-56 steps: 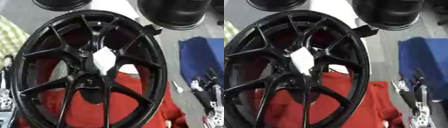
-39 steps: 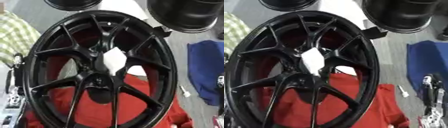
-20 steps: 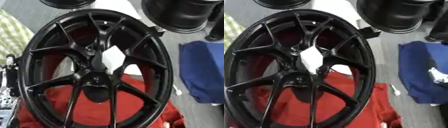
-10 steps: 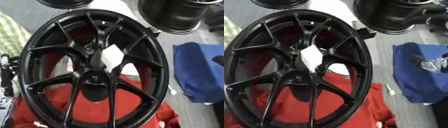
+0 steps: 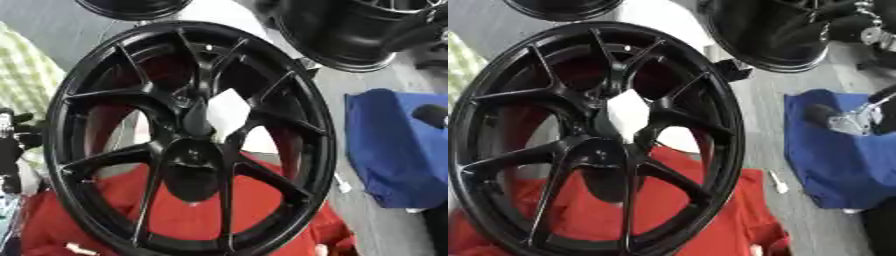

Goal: Pull the pin out of the wheel hub.

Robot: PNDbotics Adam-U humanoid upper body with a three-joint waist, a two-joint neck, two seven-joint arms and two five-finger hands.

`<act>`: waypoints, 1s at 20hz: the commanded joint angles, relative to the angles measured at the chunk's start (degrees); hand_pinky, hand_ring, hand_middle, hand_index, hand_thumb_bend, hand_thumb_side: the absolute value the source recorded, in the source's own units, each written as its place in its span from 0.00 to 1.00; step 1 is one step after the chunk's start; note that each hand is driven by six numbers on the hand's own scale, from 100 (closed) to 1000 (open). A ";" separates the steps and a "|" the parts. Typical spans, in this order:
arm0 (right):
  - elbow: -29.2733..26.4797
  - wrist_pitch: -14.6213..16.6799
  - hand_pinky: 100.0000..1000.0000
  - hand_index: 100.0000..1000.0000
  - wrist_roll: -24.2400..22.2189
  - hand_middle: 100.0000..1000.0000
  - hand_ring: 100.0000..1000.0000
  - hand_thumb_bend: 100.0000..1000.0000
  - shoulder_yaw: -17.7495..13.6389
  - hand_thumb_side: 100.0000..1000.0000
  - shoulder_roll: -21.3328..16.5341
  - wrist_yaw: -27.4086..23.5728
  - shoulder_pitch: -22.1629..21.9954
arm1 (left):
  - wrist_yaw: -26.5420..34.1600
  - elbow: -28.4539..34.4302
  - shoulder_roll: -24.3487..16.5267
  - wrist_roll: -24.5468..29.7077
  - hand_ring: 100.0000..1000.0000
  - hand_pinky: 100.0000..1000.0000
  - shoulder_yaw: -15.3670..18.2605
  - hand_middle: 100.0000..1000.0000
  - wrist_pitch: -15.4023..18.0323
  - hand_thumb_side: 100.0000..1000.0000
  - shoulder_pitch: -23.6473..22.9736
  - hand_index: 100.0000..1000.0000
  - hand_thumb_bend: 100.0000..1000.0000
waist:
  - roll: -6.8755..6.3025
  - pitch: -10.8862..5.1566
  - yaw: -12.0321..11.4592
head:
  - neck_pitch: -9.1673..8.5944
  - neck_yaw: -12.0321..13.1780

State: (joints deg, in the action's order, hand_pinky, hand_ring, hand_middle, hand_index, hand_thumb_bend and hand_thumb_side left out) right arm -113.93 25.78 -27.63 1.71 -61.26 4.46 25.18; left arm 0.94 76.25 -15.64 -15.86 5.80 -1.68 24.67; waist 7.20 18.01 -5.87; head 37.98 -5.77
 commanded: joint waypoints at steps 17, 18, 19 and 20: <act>-0.66 -9.03 0.89 0.88 -14.35 0.83 0.88 0.28 12.22 0.24 14.37 9.01 18.36 | -0.17 -0.09 1.35 1.05 0.50 0.62 -1.15 0.44 0.11 1.00 2.05 0.69 0.02 | -0.10 -1.91 -2.20 | 1.08 -3.80; -0.66 -9.59 0.89 0.88 -14.65 0.83 0.88 0.28 12.01 0.24 14.62 9.10 18.52 | -0.19 -0.05 1.58 1.12 0.50 0.62 -1.26 0.44 0.12 1.00 2.28 0.69 0.02 | -0.10 -1.73 -2.53 | 0.96 -4.16; -0.66 -10.19 0.88 0.89 -14.85 0.82 0.87 0.27 11.93 0.24 14.80 9.23 18.69 | -0.19 -0.01 1.83 1.20 0.50 0.62 -1.36 0.44 0.13 1.00 2.50 0.69 0.02 | -0.13 -1.54 -2.88 | 0.82 -4.47; -0.66 -10.86 0.87 0.89 -15.01 0.82 0.87 0.27 11.94 0.24 14.93 9.42 18.89 | -0.20 0.04 2.08 1.31 0.50 0.62 -1.49 0.44 0.13 1.00 2.73 0.69 0.02 | -0.16 -1.34 -3.25 | 0.65 -4.79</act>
State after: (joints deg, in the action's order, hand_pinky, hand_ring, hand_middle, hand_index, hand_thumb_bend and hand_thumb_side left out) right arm -113.93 15.64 -42.29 14.50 -45.58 13.30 43.17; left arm 0.86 75.59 -13.33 -14.85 4.58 -1.67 26.42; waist 7.47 17.57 -9.31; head 39.16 -10.06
